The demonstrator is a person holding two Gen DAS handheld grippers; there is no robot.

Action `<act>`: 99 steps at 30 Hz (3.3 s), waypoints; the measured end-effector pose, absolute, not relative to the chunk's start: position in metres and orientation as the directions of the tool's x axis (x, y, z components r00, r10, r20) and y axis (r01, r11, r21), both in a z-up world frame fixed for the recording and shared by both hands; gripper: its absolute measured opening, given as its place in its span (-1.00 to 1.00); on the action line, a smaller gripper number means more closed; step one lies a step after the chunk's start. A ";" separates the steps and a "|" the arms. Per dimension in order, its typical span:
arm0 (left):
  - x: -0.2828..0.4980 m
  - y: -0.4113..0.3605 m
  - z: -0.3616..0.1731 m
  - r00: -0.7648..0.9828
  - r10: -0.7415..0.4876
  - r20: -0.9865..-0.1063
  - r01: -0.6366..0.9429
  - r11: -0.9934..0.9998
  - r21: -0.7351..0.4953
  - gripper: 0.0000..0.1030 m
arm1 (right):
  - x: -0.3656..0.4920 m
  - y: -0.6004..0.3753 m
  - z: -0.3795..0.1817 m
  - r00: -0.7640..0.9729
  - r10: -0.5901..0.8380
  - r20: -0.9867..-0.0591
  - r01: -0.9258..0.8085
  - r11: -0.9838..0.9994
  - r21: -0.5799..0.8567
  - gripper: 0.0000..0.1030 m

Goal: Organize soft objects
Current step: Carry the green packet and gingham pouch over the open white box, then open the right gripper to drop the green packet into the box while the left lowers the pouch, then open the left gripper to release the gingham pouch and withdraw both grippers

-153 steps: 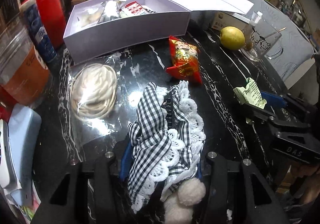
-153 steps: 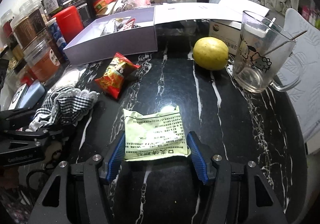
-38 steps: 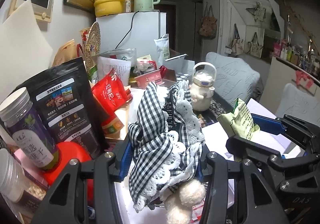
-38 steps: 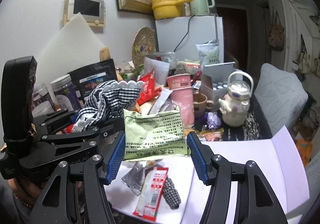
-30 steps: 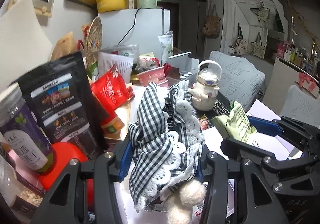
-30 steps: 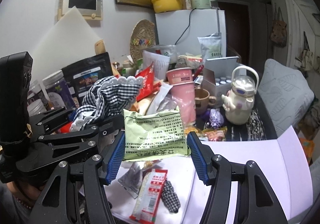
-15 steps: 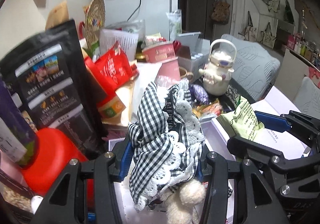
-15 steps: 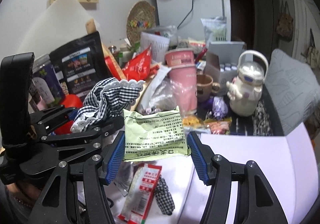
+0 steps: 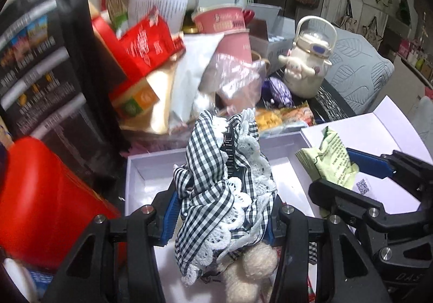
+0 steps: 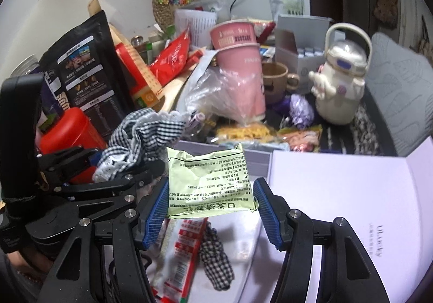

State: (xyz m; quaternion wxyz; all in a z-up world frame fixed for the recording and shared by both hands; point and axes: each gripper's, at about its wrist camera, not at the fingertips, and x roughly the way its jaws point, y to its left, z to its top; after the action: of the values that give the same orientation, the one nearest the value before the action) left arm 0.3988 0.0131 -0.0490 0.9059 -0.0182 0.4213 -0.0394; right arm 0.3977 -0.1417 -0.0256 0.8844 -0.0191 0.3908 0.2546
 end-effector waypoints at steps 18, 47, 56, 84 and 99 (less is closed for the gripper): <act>0.413 0.007 -0.072 0.558 -0.034 -0.829 0.035 0.999 -0.017 -0.03 | 0.420 -0.140 -0.062 0.464 0.431 -0.774 -0.419 0.876 0.237 0.24; 0.391 0.011 -0.029 0.654 -0.004 -0.757 0.037 0.999 0.027 0.50 | 0.397 -0.152 -0.020 0.578 0.399 -0.711 -0.406 0.897 0.173 0.40; 0.363 0.017 0.011 0.722 -0.061 -0.690 0.069 0.998 -0.016 0.50 | 0.370 -0.156 0.015 0.645 0.437 -0.627 -0.439 0.883 0.165 0.40; 0.262 0.015 0.084 0.824 -0.102 -0.557 0.108 0.994 -0.023 0.50 | 0.265 -0.178 0.076 0.783 0.394 -0.481 -0.410 0.909 0.078 0.40; 0.190 0.010 0.078 0.804 -0.146 -0.577 0.146 0.988 -0.047 0.50 | 0.184 -0.192 0.080 0.798 0.369 -0.477 -0.370 0.924 0.096 0.40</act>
State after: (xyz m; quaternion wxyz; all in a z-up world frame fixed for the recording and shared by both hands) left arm 0.1903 0.0099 0.0782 0.9497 -0.0004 0.3037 -0.0768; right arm 0.1835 -0.1919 0.0797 0.9481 -0.0011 0.2513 0.1949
